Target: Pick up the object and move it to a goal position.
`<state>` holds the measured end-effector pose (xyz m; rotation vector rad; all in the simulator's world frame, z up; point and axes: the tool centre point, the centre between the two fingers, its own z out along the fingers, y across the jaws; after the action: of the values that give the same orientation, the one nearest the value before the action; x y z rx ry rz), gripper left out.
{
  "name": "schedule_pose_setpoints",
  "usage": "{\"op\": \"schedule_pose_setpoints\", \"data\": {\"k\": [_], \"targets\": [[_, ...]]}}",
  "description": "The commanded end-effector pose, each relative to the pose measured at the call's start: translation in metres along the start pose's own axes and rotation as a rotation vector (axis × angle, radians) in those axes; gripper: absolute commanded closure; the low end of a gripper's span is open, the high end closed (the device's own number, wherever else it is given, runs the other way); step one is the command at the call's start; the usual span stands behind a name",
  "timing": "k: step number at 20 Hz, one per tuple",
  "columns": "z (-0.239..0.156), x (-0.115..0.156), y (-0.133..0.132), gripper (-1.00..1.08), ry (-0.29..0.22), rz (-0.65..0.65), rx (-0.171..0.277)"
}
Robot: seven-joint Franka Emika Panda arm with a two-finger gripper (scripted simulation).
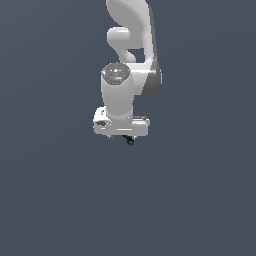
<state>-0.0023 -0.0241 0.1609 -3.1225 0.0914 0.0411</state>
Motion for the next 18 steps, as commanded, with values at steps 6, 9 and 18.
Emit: {"op": "schedule_pose_setpoints", "data": {"k": [6, 9, 18], "targets": [[-0.003, 0.003, 0.01, -0.92, 0.009, -0.007, -0.005], [-0.007, 0.005, 0.019, -0.92, 0.017, -0.011, -0.009], [-0.001, 0.002, 0.018, -0.92, 0.019, -0.021, -0.011]]}}
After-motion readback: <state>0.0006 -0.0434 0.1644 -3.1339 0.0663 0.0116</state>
